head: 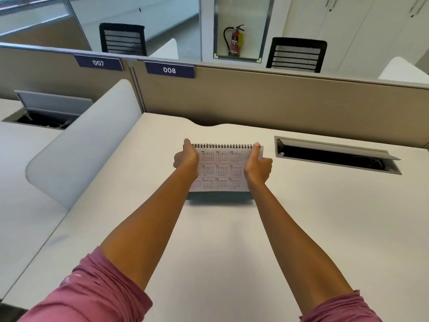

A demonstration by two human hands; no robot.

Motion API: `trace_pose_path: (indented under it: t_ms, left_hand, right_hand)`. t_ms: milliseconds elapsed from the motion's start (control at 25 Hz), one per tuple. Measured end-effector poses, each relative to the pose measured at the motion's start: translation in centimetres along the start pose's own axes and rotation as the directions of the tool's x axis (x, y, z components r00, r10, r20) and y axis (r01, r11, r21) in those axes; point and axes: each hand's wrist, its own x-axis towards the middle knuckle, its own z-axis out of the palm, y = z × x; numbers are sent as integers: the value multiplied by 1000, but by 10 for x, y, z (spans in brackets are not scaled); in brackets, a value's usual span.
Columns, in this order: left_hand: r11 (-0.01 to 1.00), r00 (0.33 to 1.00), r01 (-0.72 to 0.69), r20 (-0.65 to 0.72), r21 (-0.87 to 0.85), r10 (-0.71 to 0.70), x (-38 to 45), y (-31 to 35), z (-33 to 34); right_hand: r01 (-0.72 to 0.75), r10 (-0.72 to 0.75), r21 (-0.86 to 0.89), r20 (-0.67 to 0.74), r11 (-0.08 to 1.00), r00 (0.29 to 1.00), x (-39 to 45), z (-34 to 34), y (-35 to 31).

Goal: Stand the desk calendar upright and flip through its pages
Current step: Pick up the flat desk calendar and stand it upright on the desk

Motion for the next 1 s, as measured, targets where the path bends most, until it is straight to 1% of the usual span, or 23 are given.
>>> trace_pose_path:
  t_ms: [160,400,600,800,1000]
  left_hand:
    - [1000,999,-11,33,10,11,14,16,-19]
    - [1000,1000,-19,14,-10,19,40,27,-39]
    - [999,999,-42,-16,-1,42,71,51,-60]
    - [998,999,-24,-41,-56,22,110,75,-77]
    - [994,997,-6,-72,-106,-1,151,96,-90]
  right_hand:
    - [28,-28,26,22,999,999,-7,19,-3]
    - [51,-56,56,94,997,994,-11,49,-8]
    - [158,-172,87,196,984,965,-6,82,-20]
    - [217,-241,124,233,968,942,3,135,-40]
    - [311,-327,101,293,945,899,16,180,-60]
